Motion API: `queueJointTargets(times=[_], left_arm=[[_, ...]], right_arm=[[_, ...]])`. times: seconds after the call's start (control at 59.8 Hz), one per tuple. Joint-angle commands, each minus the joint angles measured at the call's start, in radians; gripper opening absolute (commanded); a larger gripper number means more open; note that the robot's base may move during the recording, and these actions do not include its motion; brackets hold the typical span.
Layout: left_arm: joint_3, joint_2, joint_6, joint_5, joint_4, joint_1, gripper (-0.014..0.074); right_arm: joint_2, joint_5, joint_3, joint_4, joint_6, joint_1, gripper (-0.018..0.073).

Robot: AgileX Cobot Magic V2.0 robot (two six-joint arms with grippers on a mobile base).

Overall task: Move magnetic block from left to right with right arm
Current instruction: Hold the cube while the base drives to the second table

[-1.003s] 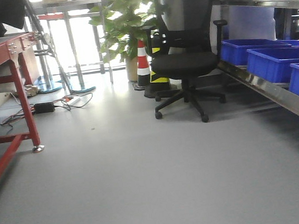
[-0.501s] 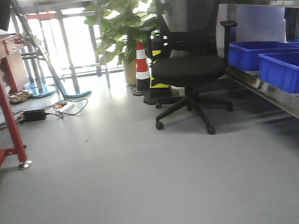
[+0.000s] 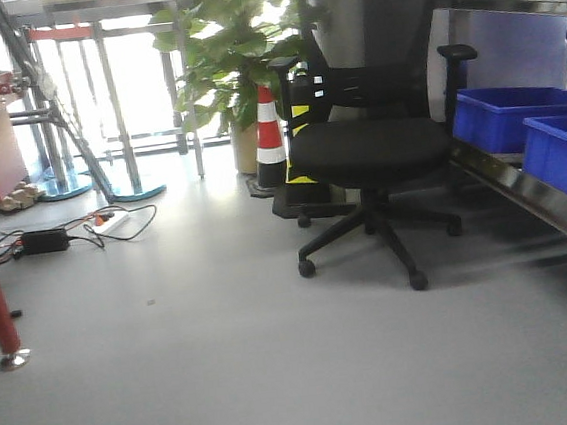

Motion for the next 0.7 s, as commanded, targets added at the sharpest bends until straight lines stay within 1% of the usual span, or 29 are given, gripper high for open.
queueJointTargets(times=[0.0,0.685], left_arm=[[0.011,-0.015,-0.004,-0.089,0.0,-0.001,-0.0116],[0.009,-0.013,-0.004,-0.089,0.0,-0.001,-0.0116]], right_arm=[[0.015,-0.092,-0.025,-0.025,-0.009,-0.004,0.0233],[0.015,-0.092,-0.025,-0.025,-0.009,-0.004,0.0233]])
